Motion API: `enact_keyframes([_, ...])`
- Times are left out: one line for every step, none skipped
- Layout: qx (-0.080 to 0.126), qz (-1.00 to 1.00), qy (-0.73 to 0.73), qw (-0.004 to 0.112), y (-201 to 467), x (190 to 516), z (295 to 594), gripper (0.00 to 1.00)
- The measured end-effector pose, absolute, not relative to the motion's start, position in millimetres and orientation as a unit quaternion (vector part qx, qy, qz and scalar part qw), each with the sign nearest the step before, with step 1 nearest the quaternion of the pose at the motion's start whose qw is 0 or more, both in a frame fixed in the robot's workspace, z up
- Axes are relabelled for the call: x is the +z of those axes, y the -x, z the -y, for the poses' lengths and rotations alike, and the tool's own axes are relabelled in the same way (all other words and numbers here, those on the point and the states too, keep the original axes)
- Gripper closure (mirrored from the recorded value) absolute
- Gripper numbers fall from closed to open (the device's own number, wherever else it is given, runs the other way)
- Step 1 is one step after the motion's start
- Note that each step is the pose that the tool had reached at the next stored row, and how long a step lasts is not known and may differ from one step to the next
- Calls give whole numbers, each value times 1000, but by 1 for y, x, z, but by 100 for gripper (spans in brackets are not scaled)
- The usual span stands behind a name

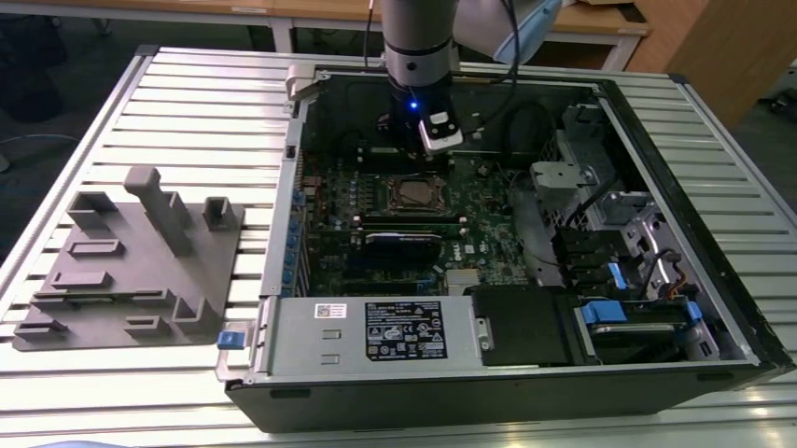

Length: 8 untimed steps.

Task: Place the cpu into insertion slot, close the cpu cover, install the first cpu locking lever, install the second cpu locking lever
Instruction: 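Install the first cpu locking lever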

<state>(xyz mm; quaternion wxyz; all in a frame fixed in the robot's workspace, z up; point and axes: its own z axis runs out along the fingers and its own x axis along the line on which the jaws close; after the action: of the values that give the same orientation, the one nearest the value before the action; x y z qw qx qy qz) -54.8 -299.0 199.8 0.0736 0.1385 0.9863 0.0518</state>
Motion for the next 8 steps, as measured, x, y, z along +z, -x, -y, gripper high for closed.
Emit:
enact_keyframes([52,-986,-138,75,55,200,299,89])
enact_keyframes([52,-986,-138,76,55,200,299,89])
enact_keyframes([52,-986,-138,76,55,199,299,89])
enact_keyframes([52,-986,-138,77,55,199,299,89])
enact_keyframes([52,-986,-138,77,55,199,299,89])
enact_keyframes([51,-986,-138,78,55,199,299,89])
enact_keyframes([51,-986,-138,78,55,199,299,89])
enact_keyframes([50,-986,-138,78,55,199,299,89])
